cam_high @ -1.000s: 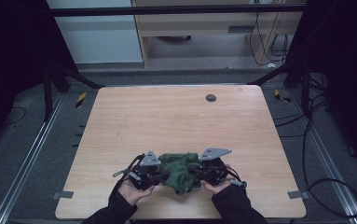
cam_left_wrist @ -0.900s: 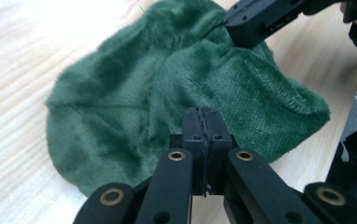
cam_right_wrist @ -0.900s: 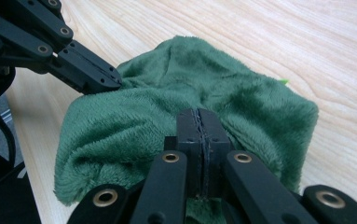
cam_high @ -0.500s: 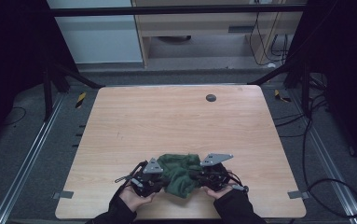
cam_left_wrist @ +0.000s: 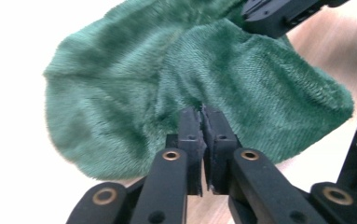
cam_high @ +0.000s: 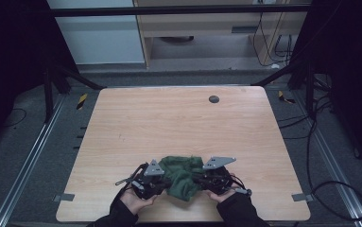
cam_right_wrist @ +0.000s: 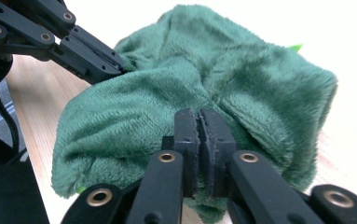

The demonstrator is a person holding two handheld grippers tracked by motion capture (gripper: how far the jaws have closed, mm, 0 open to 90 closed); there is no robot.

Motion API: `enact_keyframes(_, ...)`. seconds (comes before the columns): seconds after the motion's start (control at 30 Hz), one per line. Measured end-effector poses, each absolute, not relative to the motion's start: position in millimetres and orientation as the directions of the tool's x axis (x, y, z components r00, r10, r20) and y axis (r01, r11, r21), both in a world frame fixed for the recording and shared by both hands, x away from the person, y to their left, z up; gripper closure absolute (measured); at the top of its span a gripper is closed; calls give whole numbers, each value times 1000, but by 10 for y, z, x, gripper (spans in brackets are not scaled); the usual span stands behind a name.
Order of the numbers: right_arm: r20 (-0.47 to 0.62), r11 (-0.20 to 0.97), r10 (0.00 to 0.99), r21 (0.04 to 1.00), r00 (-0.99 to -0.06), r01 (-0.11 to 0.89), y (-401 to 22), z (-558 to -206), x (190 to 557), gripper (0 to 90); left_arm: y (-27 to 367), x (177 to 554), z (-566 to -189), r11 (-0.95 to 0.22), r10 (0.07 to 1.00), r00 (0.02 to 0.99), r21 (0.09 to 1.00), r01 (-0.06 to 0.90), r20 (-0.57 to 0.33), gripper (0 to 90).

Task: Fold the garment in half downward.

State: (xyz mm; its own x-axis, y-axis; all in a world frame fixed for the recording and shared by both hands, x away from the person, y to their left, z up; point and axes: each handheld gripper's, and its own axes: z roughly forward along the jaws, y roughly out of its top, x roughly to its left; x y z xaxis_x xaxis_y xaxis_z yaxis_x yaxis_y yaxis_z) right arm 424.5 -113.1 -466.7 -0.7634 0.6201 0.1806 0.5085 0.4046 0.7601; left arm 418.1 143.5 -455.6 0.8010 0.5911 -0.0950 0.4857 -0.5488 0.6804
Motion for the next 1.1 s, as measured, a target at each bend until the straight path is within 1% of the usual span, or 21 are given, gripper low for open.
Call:
enact_keyframes(0.23, 177, 350, 653, 792, -736, 500, -1257, -4551, 4259, 804, 1660, 4231, -4468, -492, 656, 751, 710, 503, -77, 791)
enact_keyframes(0.47, 152, 299, 722, 812, -675, 502, -1490, -4490, 4317, 713, 1907, 4317, -4482, -446, 726, 685, 711, 543, -67, 702)
enact_keyframes(0.6, 149, 283, 746, 812, -650, 510, -1575, -4489, 4335, 690, 2026, 4354, -4498, -420, 756, 651, 714, 560, -67, 673)
enact_keyframes(0.63, 141, 279, 761, 811, -633, 515, -1636, -4499, 4351, 676, 2045, 4360, -4503, -407, 763, 642, 719, 562, -70, 649)
enact_keyframes(0.67, 141, 279, 761, 811, -633, 515, -1636, -4499, 4351, 676, 2076, 4368, -4505, -400, 769, 635, 722, 565, -70, 649)
enact_keyframes(0.8, 133, 265, 791, 805, -597, 531, -1753, -4525, 4376, 644, 2187, 4399, -4530, -379, 792, 606, 724, 576, -68, 601)
enact_keyframes(0.9, 121, 253, 817, 804, -564, 538, -1856, -4552, 4403, 608, 2254, 4422, -4557, -372, 807, 588, 727, 578, -54, 546)
enact_keyframes(0.97, 118, 251, 822, 804, -557, 539, -1879, -4560, 4410, 601, 2297, 4436, -4570, -367, 815, 577, 727, 580, -48, 536)
enact_keyframes(1.0, 116, 247, 827, 804, -550, 541, -1901, -4567, 4416, 587, 2318, 4443, -4576, -363, 820, 571, 728, 582, -48, 523)
enact_keyframes(1.03, 110, 242, 839, 803, -533, 545, -1941, -4584, 4429, 550, 2339, 4450, -4581, -361, 823, 566, 726, 586, -47, 497)
enact_keyframes(1.07, 110, 242, 839, 803, -533, 545, -1941, -4584, 4429, 550, 2360, 4457, -4587, -358, 827, 560, 725, 588, -45, 497)
enact_keyframes(1.1, 100, 242, 845, 804, -525, 543, -1961, -4595, 4438, 524, 2383, 4464, -4592, -358, 831, 555, 724, 589, -41, 485)
